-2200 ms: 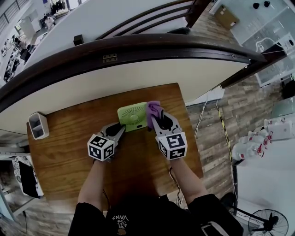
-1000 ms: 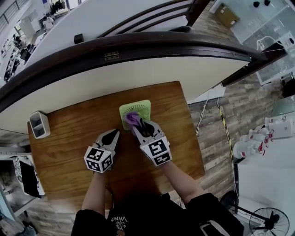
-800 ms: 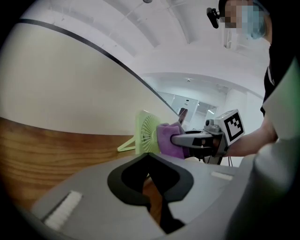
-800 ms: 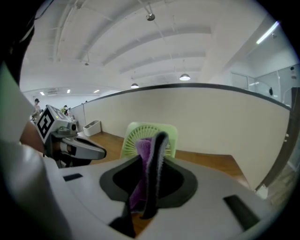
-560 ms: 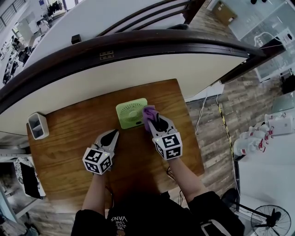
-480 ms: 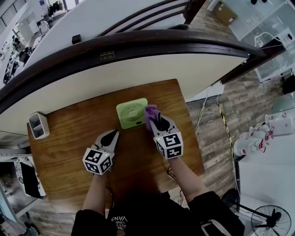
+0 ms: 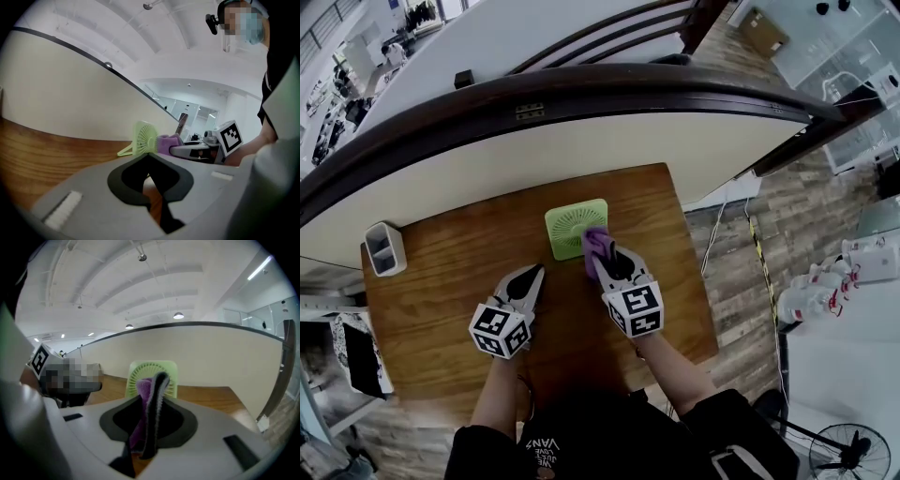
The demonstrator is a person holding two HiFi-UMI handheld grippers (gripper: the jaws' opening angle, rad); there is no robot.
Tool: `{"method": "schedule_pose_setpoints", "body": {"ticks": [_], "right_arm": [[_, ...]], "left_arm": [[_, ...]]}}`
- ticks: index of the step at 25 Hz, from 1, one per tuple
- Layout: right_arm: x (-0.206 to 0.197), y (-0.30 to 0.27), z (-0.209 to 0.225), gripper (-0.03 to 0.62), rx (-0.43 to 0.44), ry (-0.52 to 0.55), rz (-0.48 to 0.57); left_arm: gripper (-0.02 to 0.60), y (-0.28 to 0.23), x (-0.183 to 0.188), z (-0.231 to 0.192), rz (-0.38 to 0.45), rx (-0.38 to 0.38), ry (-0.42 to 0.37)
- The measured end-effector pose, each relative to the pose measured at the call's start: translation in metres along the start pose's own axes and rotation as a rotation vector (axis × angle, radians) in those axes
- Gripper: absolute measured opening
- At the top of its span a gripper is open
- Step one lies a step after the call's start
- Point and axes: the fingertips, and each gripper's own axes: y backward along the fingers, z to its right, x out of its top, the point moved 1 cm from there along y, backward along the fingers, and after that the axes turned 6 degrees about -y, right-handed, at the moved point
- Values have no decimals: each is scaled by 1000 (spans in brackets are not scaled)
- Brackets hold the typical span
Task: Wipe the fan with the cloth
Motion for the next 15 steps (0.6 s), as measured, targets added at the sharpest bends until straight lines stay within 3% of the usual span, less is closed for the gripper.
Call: {"method": "schedule_pose_setpoints", "body": {"ticks": [7,15], "right_arm": [[-22,-32,-69,95,157,44,-74],[-31,-44,-68,94,151,50,-101]], "left_arm": [[11,22,-3,-8,4,42,12],[12,29,-5,-11,9,56,27]]}}
